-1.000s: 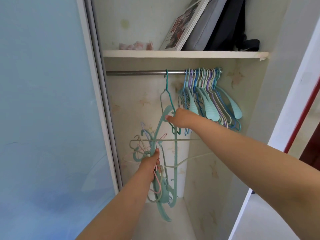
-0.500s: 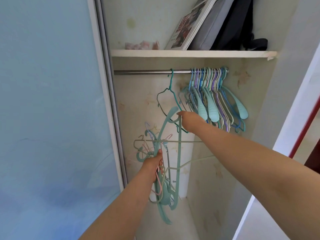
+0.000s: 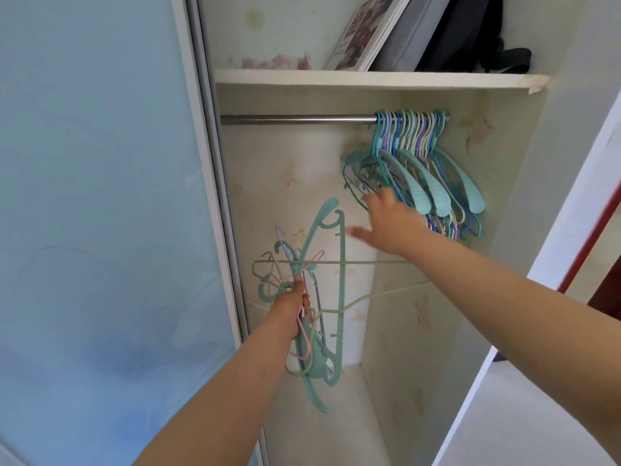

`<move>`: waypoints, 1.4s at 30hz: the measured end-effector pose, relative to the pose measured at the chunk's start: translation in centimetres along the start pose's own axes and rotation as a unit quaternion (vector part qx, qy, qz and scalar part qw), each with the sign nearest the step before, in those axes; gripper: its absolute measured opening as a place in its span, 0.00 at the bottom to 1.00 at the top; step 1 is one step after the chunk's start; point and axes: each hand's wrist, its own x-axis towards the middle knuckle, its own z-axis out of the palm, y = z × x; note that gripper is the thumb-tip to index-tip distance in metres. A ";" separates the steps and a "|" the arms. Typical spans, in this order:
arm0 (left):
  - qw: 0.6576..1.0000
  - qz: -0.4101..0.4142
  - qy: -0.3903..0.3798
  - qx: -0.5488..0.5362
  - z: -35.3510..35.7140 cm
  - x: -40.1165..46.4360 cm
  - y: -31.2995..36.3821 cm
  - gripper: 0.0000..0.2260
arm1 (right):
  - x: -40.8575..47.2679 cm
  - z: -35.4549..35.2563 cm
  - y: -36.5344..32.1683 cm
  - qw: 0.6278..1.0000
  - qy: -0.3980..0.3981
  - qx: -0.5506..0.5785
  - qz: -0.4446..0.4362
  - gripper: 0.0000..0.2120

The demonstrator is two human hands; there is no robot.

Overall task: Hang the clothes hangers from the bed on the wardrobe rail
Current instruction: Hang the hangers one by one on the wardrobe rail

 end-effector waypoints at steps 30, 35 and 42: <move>0.988 0.039 -0.031 0.145 1.5 0.2 -2.9 0.24 | -5.7 0.0 8.2 0.983 -0.178 0.050 0.000 0.10; 0.984 0.044 -0.017 0.173 2.2 0.8 -3.1 0.27 | -6.1 0.1 7.7 0.955 -0.225 0.179 0.071 0.17; 0.961 0.096 -0.041 0.255 3.4 0.8 -3.7 0.14 | -6.9 0.6 4.3 0.840 -0.287 0.434 0.152 0.30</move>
